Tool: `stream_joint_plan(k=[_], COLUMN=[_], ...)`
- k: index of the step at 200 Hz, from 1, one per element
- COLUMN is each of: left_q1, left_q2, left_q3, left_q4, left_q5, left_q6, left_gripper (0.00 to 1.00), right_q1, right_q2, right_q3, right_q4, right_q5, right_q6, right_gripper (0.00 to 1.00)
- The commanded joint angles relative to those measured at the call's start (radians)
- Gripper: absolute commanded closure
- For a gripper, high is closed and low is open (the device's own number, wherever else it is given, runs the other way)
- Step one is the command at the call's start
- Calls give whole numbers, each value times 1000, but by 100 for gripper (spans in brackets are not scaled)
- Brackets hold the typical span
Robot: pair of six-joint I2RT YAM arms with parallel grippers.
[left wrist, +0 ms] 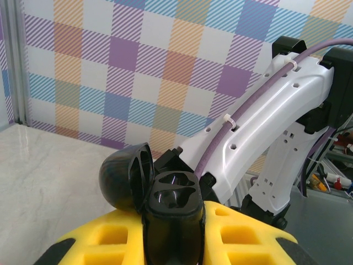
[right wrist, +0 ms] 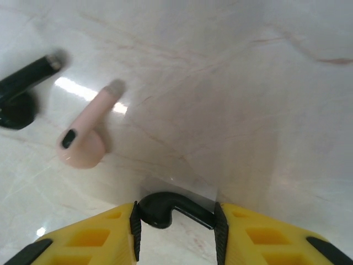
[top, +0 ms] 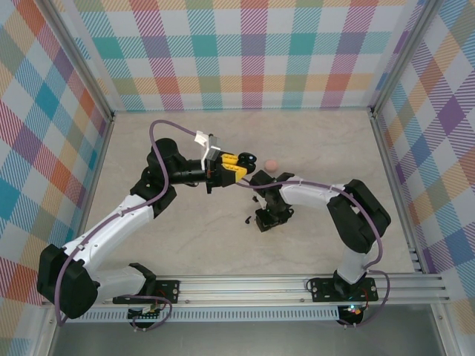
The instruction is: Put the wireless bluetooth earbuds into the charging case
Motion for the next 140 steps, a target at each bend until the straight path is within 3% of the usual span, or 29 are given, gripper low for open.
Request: stream_joint_plan(k=[1, 72, 112, 140], left_q1=[-15, -15, -15, -15], left_q2=[-26, -27, -23, -23], left_q3=[-7, -6, 0, 3], left_q4=[-3, -7, -8, -11], left_q5=[3, 2, 1, 1], left_q6=[18, 18, 18, 18], left_gripper=[81, 81, 81, 81], right_q1=[-12, -128, -211, -215], right_q2=[29, 29, 20, 10], right_q3=[7, 3, -34, -36], right_q4=[-37, -61, -7, 8], right_q5=[130, 162, 85, 42], right_q6=[76, 224, 292, 248], right_gripper=[61, 62, 61, 53])
